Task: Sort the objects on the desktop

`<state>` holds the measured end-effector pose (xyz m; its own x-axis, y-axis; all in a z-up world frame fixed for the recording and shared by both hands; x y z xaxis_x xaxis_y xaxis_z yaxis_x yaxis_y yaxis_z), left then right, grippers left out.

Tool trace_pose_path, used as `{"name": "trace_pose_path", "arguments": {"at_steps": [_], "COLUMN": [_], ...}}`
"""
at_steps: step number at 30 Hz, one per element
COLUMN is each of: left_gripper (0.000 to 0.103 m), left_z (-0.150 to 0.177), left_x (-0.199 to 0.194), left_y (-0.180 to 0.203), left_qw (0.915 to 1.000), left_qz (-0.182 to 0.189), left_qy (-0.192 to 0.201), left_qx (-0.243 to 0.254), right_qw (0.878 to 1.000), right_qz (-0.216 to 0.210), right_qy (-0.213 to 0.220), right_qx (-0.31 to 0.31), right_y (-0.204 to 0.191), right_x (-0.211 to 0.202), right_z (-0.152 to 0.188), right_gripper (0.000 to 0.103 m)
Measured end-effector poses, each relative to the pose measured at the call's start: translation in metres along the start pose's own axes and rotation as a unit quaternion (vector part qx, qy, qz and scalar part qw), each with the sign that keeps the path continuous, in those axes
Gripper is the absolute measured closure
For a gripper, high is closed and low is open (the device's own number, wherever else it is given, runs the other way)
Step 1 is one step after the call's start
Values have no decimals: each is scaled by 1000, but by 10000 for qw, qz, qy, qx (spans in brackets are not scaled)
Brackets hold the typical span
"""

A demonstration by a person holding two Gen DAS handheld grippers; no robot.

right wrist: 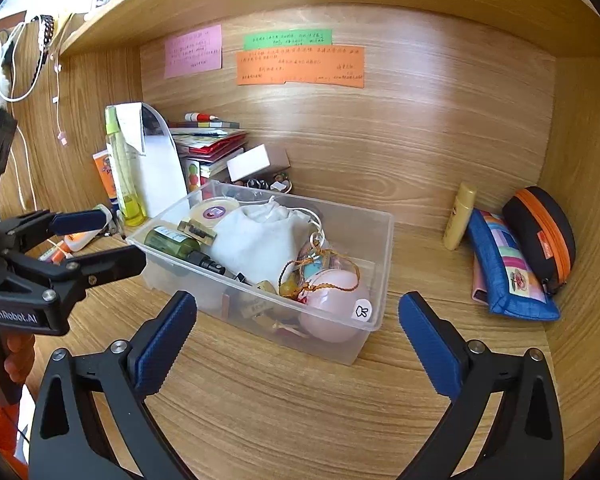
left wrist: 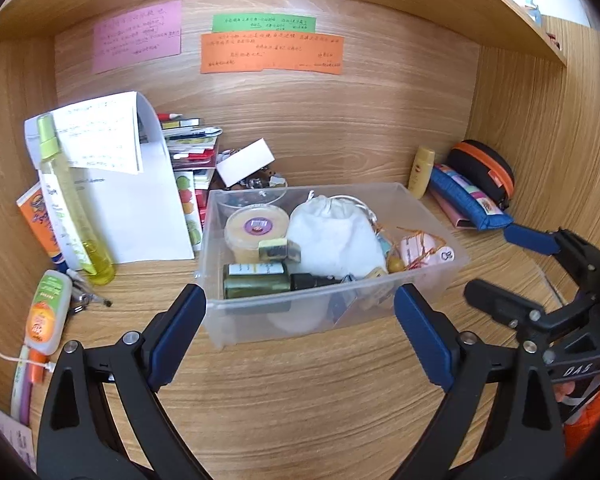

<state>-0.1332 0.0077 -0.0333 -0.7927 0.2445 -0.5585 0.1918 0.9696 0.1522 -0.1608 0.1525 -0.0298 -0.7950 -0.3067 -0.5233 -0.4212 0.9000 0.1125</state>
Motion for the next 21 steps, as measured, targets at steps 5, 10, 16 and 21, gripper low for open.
{"name": "trace_pose_path", "arguments": {"at_steps": [5,10,16,21], "left_gripper": [7,7,7,7], "left_z": [10,18,21,22], "left_x": [-2,-3,-5,-4], "left_y": [0,1,5,5], "left_qw": [9999,9998,9998,9998], "left_qz": [-48,-175,-172,-200], "left_qy": [-47,-79,-65,-86], "left_qx": [-77,-42,-28,-26], "right_qw": [9999,9997,9995,9996], "right_qz": [17,29,60,45], "right_qy": [0,-20,-91,-104], "right_qx": [163,252,299,263], "right_y": [5,9,12,10], "right_x": [-7,-11,-11,-11], "right_z": [5,8,13,14], "right_gripper": [2,2,2,2]}}
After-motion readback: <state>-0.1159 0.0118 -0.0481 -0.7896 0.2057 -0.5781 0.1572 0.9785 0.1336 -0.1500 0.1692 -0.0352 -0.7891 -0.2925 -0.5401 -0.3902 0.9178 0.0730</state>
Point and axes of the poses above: each gripper's, at about its wrist camera, not at the fingertips, and x roughly the way its jaws point, y to its right, z to its underside, the point moved 10 cm from there along x, roughly the way its jaws point, and after that the axes turned 11 degrees about z, right-handed, at the moved point
